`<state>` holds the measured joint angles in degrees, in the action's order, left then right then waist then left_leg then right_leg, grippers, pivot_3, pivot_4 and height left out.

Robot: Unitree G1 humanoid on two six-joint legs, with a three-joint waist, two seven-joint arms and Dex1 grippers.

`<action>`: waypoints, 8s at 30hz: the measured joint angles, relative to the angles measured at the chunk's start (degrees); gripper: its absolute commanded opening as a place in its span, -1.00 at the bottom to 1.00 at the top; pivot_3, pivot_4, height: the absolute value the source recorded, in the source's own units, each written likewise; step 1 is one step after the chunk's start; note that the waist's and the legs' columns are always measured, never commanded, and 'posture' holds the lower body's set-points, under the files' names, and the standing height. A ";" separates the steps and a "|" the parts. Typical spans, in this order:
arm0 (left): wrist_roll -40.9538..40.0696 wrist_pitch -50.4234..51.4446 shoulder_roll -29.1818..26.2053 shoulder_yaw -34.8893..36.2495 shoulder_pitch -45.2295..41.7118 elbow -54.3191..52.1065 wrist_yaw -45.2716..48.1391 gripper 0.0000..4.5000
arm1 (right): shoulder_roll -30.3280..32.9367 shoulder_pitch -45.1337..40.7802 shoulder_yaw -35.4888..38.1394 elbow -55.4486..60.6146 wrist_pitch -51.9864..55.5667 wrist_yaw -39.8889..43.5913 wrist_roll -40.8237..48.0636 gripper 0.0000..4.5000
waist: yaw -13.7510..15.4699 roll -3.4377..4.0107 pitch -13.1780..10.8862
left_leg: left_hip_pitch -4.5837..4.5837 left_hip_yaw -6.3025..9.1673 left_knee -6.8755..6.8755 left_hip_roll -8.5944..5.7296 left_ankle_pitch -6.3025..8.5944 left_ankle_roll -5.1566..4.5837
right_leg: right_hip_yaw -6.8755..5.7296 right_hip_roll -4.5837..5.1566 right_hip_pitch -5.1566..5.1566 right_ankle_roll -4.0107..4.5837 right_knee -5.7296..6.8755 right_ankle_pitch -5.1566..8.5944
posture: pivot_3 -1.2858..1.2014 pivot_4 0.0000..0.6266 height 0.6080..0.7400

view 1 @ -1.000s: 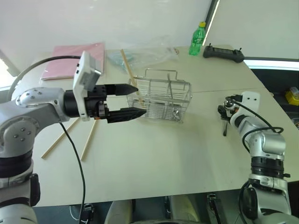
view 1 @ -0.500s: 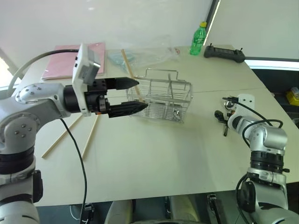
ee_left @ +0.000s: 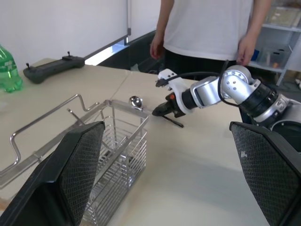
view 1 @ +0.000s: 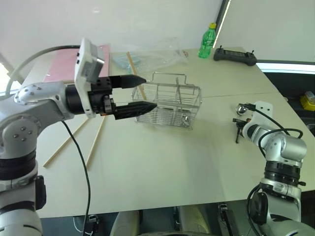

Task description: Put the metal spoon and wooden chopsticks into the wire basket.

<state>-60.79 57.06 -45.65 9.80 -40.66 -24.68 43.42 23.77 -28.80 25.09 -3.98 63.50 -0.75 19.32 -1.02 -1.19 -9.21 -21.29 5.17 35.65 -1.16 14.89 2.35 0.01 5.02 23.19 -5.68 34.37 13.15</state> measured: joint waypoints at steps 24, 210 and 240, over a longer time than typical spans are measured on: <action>4.19 -2.24 -1.31 0.13 2.50 3.04 2.50 1.00 | -9.09 -13.91 -2.86 28.16 -19.61 1.11 9.61 -0.98 | -0.33 0.32 -0.21 | 0.01 0.10 -0.10 0.18 0.00 0.00 | 0.02 -0.21 0.10 -0.15 0.05 -0.11 | 0.03 -0.52 0.82; 52.07 -22.80 3.17 -12.53 -32.66 76.97 -2.43 0.80 | 37.96 44.01 8.91 57.02 -18.29 21.52 59.91 1.00 | 1.90 -0.72 -0.53 | -0.18 -0.25 0.48 0.59 0.12 -0.14 | -0.10 -0.32 -0.23 0.07 -0.31 -0.22 | 0.03 -0.52 0.82; 63.87 -7.79 14.28 -22.33 -19.69 70.04 -0.14 -0.72 | 36.01 41.12 4.59 57.21 -18.49 21.21 57.51 1.00 | 1.81 -0.75 -0.53 | -0.14 -0.27 0.46 0.64 0.12 -0.14 | -0.10 -0.34 -0.15 0.06 -0.19 -0.24 | 0.03 -0.52 0.82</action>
<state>3.08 49.26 -31.38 -12.53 -60.35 45.37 43.28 59.78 12.32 29.67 53.23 45.01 20.46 76.82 0.80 -1.94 -9.74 -21.43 4.90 36.11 -0.52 15.01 2.22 -0.09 4.68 23.04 -5.62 34.18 12.91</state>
